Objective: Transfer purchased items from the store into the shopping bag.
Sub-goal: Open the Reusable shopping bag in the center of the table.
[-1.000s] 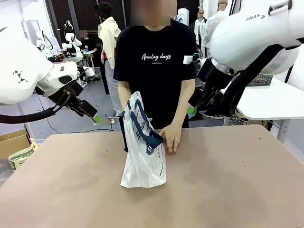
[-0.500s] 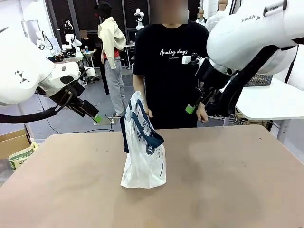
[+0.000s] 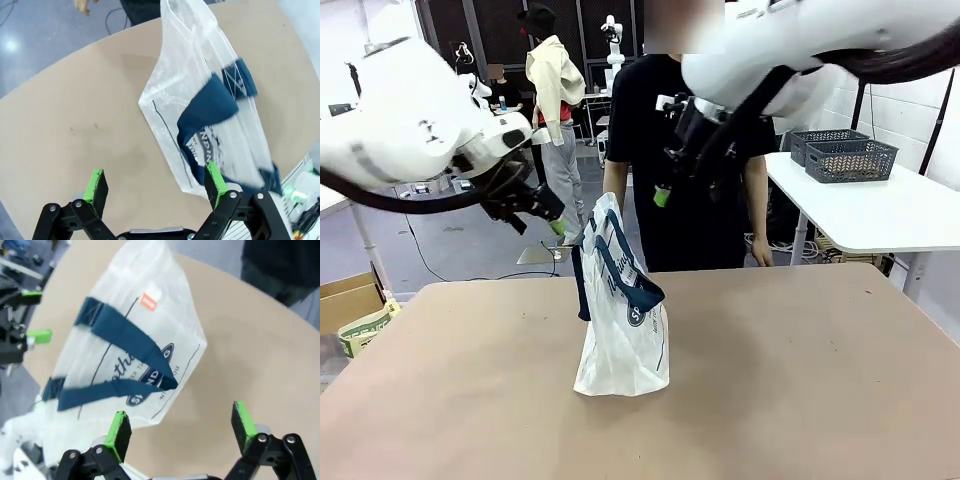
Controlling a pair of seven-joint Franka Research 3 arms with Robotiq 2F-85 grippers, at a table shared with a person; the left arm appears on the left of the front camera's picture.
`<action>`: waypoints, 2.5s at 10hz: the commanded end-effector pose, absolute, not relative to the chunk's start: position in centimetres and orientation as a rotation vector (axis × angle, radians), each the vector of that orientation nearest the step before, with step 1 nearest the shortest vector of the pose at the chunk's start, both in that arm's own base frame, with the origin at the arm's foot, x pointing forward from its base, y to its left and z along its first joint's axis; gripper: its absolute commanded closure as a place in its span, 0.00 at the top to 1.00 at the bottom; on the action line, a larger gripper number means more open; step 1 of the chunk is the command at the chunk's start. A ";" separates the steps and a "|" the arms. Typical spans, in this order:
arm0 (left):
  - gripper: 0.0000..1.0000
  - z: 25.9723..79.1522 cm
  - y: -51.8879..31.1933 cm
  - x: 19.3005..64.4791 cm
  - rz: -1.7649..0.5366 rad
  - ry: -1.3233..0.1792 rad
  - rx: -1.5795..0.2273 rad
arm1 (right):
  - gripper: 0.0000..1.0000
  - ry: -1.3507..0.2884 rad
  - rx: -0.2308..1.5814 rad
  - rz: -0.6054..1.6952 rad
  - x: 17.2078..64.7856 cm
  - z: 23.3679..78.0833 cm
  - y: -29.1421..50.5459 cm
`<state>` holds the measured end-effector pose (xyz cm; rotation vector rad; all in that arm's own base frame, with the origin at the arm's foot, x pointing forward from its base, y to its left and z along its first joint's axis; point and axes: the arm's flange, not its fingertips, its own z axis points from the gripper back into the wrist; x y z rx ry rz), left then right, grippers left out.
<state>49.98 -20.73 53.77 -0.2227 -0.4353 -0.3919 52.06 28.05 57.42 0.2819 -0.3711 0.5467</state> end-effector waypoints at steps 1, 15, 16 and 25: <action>1.00 55.4 -22.9 52.1 -0.325 -0.398 -0.228 | 1.00 -0.315 0.243 0.489 55.1 59.0 31.1; 1.00 55.3 -24.8 52.5 -0.290 -0.265 -0.343 | 1.00 -0.190 0.271 0.423 58.9 57.6 39.2; 1.00 55.0 -24.8 52.4 -0.299 -0.253 -0.356 | 1.00 -0.179 0.281 0.410 59.1 57.2 39.5; 1.00 51.9 -23.8 51.8 -0.264 -0.209 -0.375 | 1.00 -0.017 0.295 0.360 58.7 53.9 39.6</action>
